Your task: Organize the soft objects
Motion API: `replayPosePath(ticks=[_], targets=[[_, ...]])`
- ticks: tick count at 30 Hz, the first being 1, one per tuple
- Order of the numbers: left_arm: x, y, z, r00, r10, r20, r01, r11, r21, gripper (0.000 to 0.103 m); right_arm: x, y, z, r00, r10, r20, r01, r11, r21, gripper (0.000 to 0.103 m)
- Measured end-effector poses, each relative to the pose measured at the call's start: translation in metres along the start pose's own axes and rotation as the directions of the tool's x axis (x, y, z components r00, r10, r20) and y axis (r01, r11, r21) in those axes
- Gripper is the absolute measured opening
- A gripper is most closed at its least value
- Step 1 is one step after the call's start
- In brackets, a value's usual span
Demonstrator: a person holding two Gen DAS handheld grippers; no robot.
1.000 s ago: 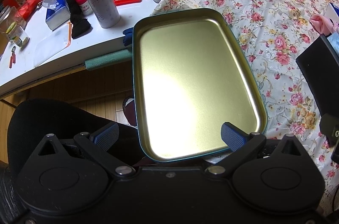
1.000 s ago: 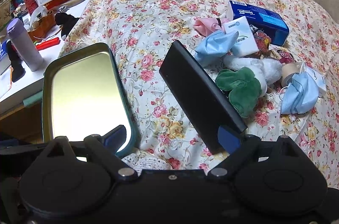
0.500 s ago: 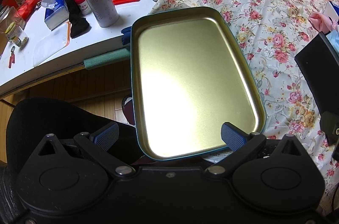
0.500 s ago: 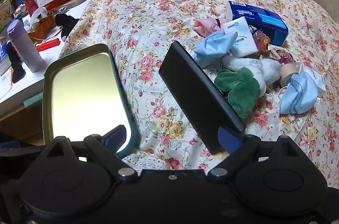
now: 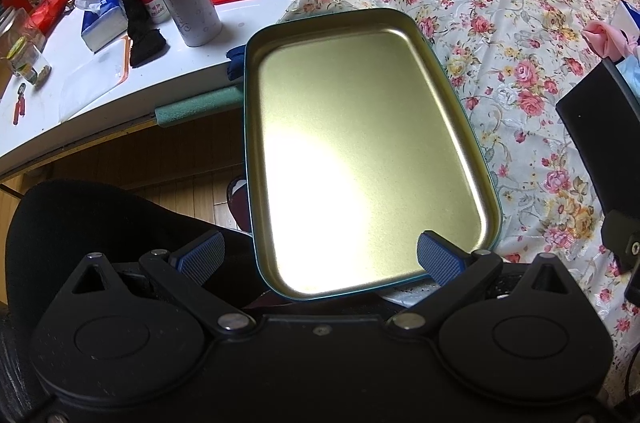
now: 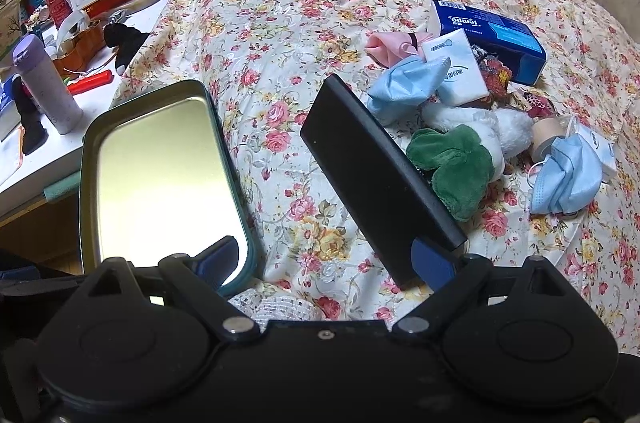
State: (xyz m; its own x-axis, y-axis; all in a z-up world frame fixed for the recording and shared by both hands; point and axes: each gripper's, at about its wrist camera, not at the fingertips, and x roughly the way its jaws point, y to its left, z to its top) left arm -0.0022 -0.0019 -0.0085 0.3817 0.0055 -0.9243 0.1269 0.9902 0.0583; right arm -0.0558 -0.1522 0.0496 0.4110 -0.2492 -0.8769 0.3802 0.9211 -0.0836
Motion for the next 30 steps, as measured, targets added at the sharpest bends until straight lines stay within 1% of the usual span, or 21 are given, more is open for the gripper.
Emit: replayPosePath(ticks=[30], targets=[[-0.0007, -0.0027, -0.002, 1.0, -0.003, -0.004, 0.003, 1.0, 0.007, 0.1, -0.0011, -0.0004, 0.0009, 1.0, 0.003, -0.001, -0.003, 1.0, 0.001, 0.093]])
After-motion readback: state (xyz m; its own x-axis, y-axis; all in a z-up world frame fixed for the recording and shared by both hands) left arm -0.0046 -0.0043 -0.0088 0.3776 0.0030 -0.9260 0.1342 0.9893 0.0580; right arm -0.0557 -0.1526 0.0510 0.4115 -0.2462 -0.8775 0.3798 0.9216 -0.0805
